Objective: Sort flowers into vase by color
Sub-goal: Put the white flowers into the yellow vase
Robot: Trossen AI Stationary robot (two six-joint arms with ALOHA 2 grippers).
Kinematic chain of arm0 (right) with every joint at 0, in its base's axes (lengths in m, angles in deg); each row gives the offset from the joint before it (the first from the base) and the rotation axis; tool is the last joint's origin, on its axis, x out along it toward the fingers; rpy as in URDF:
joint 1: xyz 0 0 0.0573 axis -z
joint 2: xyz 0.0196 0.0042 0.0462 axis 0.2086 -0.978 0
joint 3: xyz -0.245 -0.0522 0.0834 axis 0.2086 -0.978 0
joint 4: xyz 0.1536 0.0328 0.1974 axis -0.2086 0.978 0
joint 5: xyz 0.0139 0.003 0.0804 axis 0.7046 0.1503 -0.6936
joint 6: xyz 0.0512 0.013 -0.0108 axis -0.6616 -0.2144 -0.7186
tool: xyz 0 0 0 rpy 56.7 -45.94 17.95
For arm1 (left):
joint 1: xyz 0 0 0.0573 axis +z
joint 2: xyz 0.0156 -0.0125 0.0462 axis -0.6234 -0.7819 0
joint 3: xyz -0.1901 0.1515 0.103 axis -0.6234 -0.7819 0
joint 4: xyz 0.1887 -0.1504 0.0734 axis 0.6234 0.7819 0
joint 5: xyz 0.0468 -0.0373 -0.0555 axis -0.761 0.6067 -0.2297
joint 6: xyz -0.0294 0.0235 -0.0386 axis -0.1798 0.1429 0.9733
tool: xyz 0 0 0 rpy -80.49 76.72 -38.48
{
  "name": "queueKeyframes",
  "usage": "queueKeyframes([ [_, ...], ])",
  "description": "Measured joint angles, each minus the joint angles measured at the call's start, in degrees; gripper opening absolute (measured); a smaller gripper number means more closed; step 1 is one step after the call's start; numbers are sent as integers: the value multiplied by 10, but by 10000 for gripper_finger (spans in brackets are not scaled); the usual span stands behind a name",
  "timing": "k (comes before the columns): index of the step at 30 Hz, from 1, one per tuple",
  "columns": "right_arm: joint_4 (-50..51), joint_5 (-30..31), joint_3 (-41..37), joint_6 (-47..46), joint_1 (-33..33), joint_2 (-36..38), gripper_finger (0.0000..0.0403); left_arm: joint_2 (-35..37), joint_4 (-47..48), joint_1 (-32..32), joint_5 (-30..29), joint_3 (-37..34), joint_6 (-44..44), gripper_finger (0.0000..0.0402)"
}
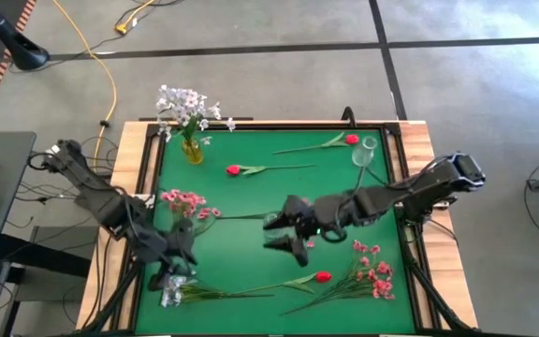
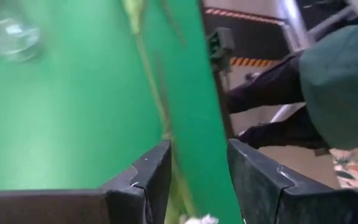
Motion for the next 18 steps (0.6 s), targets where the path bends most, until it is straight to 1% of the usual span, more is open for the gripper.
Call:
queueKeyframes([
  [4,34,17,44,-41,-37,-43,276,-16,-127,-30,-4,-65,-40,143],
  [8,71,17,66,-76,-65,-71,276,-54,-217,-44,-11,-91,-82,143],
  [10,85,18,68,-98,-75,-77,276,-81,-242,-46,-19,-91,-97,143],
  [14,136,28,67,-136,-85,-79,276,-150,-261,-45,-49,-89,-104,143],
  [18,177,28,67,-143,-90,-74,276,-215,-272,-45,-70,-88,-97,143],
])
